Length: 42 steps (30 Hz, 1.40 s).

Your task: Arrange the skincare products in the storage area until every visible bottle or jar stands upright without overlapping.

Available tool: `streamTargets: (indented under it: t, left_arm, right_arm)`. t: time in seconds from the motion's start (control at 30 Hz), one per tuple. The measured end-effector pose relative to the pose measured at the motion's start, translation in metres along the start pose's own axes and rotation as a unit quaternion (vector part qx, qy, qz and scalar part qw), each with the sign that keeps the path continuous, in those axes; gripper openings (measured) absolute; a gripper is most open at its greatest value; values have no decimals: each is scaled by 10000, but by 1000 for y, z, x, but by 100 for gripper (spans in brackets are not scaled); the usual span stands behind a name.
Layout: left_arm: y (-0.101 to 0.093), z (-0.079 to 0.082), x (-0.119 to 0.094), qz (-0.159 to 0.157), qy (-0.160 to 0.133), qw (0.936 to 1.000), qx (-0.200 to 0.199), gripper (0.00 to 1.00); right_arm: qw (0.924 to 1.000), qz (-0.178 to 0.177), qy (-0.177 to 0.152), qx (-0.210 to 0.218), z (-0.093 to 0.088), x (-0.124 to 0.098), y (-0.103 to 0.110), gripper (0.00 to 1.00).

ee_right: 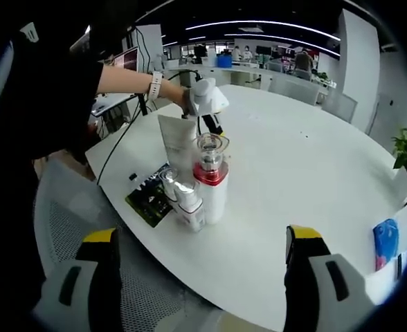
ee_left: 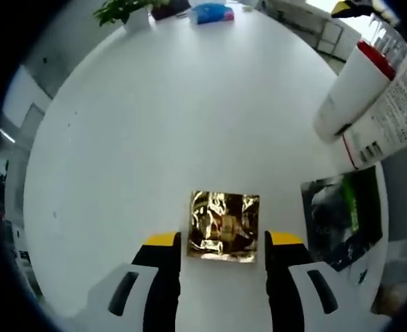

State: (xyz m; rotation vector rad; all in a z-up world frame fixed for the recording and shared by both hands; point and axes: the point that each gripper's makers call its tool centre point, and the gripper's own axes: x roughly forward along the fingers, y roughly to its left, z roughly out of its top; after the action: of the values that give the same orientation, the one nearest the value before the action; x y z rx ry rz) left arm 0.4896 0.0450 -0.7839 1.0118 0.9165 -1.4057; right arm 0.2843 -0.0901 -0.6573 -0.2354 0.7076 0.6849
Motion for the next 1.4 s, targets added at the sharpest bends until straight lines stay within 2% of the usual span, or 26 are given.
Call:
streamTargets:
  t: [0.7, 0.97, 1.07, 1.4]
  left_arm:
    - [0, 14, 6, -135, 276, 9991, 286, 47]
    - [0, 17, 7, -127, 269, 9992, 251, 45]
    - [-1, 17, 6, -103, 269, 9994, 176, 36]
    - [-12, 12, 3, -73, 376, 9988, 310, 36]
  right_arm:
    - [9999, 94, 42, -16, -2, 5, 2, 100]
    - [9999, 91, 49, -34, -2, 4, 2, 100]
    - [9999, 80, 59, -48, -2, 3, 2, 100]
    - [9999, 78, 24, -127, 2, 1, 5, 100]
